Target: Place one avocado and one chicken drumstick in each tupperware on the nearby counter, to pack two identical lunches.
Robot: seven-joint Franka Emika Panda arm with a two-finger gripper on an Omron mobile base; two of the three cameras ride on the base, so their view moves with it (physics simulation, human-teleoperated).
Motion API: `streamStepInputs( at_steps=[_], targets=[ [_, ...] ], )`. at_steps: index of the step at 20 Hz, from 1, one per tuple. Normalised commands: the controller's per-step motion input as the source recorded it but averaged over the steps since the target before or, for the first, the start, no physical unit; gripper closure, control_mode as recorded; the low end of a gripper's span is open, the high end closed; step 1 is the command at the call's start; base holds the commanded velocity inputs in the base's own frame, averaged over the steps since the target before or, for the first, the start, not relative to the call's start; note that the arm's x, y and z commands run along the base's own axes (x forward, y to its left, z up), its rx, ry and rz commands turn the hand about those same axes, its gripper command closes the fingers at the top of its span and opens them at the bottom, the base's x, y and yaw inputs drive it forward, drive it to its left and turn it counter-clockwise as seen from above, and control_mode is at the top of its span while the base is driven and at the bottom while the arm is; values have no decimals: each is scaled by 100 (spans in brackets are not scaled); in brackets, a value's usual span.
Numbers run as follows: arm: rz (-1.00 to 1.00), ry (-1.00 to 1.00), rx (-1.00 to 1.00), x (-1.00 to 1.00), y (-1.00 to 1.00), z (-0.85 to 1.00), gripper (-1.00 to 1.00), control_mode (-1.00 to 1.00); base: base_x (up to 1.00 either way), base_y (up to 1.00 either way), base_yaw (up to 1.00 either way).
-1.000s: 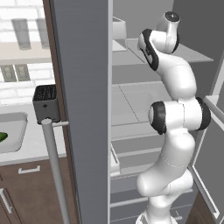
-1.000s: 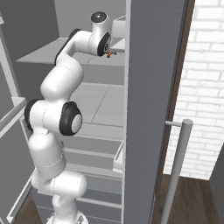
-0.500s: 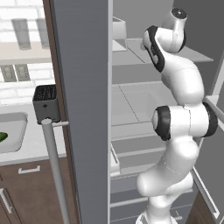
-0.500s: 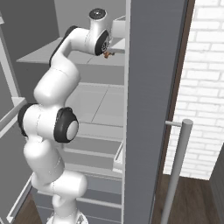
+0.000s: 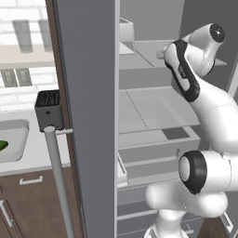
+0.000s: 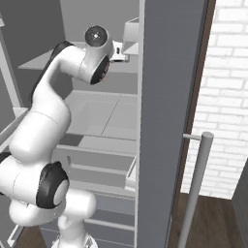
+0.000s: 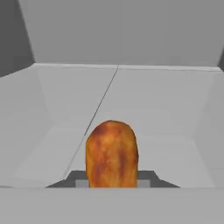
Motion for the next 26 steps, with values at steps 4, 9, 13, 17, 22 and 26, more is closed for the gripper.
streamStepInputs(
  at_steps=[4,9,13,17,22,26],
  targets=[
    [15,-27,0,-100,21,-6,100,-100,0,0,0],
    [12,-14,0,-100,20,-13,100,-100,0,0,0],
    [9,16,-9,-100,25,-34,100,-100,0,0,0],
    [10,46,-22,-100,31,-77,100,-100,0,0,0],
    [10,58,-14,-100,1,-75,100,-100,0,0,0],
    [3,36,-9,-68,0,-47,100,-100,0,0,0]
  ],
)
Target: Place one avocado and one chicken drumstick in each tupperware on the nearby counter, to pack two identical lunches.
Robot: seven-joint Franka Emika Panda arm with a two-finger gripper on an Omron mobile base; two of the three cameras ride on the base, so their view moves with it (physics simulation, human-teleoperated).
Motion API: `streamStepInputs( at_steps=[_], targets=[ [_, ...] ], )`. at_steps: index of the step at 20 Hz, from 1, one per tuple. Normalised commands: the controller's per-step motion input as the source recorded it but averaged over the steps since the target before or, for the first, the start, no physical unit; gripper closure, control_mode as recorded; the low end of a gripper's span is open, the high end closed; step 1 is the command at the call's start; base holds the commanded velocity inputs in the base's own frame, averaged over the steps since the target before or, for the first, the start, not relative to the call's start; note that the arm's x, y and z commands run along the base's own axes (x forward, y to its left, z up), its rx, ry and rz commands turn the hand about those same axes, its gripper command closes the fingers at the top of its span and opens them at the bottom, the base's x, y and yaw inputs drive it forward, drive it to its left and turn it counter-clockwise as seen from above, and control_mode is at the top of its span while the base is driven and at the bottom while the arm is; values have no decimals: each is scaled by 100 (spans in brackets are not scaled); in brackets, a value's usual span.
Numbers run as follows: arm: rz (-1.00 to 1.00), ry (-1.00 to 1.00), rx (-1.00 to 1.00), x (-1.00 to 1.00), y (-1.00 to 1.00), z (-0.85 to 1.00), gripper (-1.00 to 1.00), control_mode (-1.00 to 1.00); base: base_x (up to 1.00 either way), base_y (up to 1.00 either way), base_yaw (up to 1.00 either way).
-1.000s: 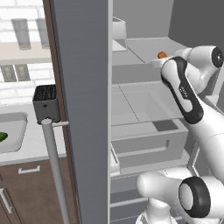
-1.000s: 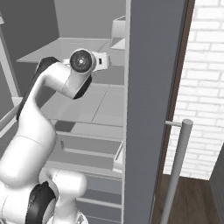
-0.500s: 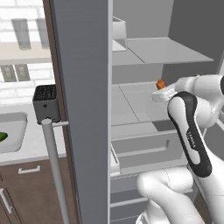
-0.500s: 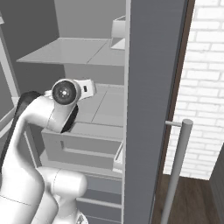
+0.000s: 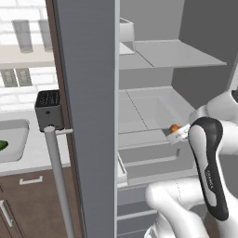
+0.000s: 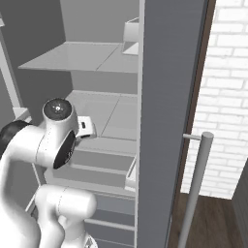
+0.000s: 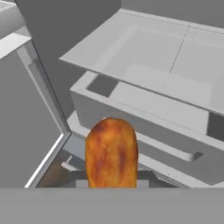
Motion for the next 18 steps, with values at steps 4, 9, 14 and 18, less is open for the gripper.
streamStepInputs(
  at_steps=[4,9,14,18],
  targets=[
    [2,14,-5,-75,0,-22,100,-100,0,0,0],
    [0,0,0,0,0,0,100,100,-96,13,24],
    [0,0,0,0,0,0,100,100,-98,37,57],
    [0,0,0,0,0,0,100,100,-52,70,77]
  ],
)
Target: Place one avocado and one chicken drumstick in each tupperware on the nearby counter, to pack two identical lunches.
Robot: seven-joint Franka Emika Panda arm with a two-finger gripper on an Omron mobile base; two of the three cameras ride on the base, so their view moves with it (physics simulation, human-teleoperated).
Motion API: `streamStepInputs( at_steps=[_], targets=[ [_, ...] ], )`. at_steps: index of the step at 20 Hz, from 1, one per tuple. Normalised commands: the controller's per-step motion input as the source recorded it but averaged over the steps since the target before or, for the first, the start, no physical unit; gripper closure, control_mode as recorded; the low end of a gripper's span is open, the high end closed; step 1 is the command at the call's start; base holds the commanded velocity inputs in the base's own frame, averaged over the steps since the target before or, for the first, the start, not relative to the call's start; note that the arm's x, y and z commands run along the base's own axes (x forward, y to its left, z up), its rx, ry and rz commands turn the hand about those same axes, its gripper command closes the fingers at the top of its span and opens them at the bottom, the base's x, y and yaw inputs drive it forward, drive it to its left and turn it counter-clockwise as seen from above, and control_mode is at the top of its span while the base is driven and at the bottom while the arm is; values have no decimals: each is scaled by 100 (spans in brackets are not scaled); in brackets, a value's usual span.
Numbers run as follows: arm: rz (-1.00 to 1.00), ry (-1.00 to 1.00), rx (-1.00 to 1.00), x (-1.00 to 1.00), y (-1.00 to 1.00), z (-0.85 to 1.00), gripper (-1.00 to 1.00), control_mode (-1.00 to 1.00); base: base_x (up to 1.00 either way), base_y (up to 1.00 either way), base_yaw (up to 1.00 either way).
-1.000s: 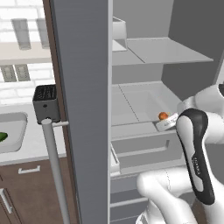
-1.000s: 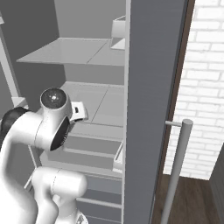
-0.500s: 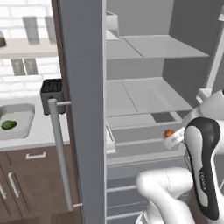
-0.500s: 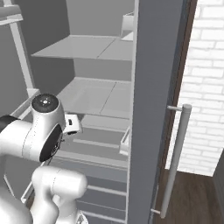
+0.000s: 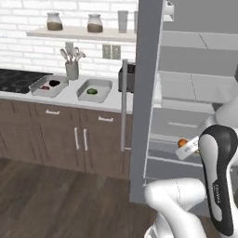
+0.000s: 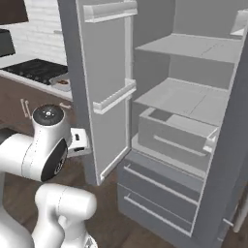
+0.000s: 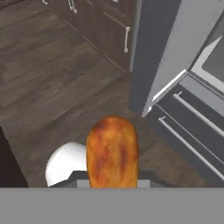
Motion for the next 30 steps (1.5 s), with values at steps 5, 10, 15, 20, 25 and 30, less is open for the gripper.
streamStepInputs(
  at_steps=[5,10,15,20,25,30],
  targets=[
    [0,0,0,0,0,0,100,100,0,96,64],
    [0,0,0,0,0,0,100,100,100,52,23],
    [0,0,0,0,0,0,100,100,100,4,6],
    [0,0,0,0,0,0,100,100,100,-7,0],
    [0,0,0,0,0,0,100,100,100,0,-1],
    [0,0,0,0,0,0,100,100,100,9,-42]
  ],
)
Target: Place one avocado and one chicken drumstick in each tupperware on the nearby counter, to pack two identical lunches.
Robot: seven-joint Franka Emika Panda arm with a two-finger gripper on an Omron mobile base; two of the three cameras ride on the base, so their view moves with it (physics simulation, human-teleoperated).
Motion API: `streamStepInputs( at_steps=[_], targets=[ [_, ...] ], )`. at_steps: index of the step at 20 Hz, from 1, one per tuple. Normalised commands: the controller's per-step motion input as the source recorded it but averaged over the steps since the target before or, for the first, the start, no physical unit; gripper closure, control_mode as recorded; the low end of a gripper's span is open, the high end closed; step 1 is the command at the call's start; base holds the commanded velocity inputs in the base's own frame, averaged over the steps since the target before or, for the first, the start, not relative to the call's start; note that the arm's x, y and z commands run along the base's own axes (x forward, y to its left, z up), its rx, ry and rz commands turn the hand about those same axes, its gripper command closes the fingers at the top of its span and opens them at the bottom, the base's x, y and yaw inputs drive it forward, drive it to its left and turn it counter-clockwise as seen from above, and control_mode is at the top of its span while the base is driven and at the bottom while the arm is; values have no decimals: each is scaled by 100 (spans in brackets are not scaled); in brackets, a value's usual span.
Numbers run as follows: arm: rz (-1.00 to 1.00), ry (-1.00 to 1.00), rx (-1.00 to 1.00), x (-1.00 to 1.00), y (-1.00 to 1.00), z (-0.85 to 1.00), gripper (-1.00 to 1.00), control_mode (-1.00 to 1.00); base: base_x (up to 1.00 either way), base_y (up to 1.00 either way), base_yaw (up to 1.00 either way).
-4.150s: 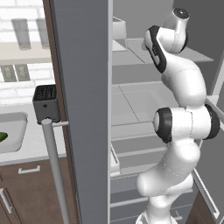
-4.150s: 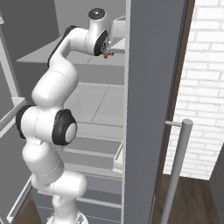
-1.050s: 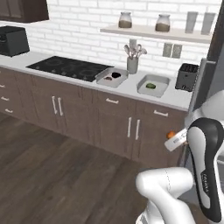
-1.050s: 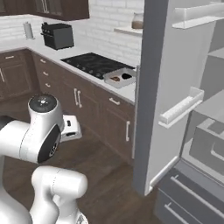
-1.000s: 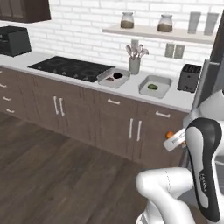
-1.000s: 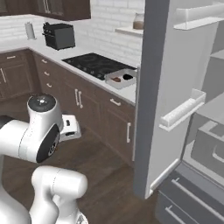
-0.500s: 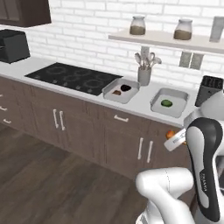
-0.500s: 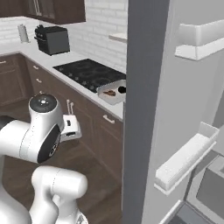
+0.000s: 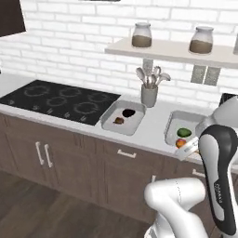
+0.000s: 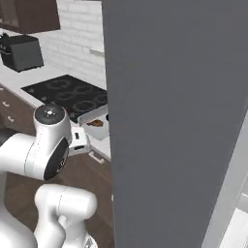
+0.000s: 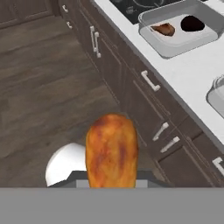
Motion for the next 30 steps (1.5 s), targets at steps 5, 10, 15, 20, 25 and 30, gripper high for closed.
streamStepInputs(
  at_steps=[5,10,15,20,25,30],
  targets=[
    [0,0,0,0,0,0,100,100,80,3,-74],
    [0,0,0,0,0,0,100,100,65,1,-78],
    [-3,1,0,40,0,-5,100,-100,50,0,-17],
    [-3,6,-2,100,2,-36,100,-100,0,0,0],
    [-5,7,-6,100,0,-58,100,-100,0,0,0],
    [-2,15,-11,94,0,-94,100,-100,0,0,0]
  ],
)
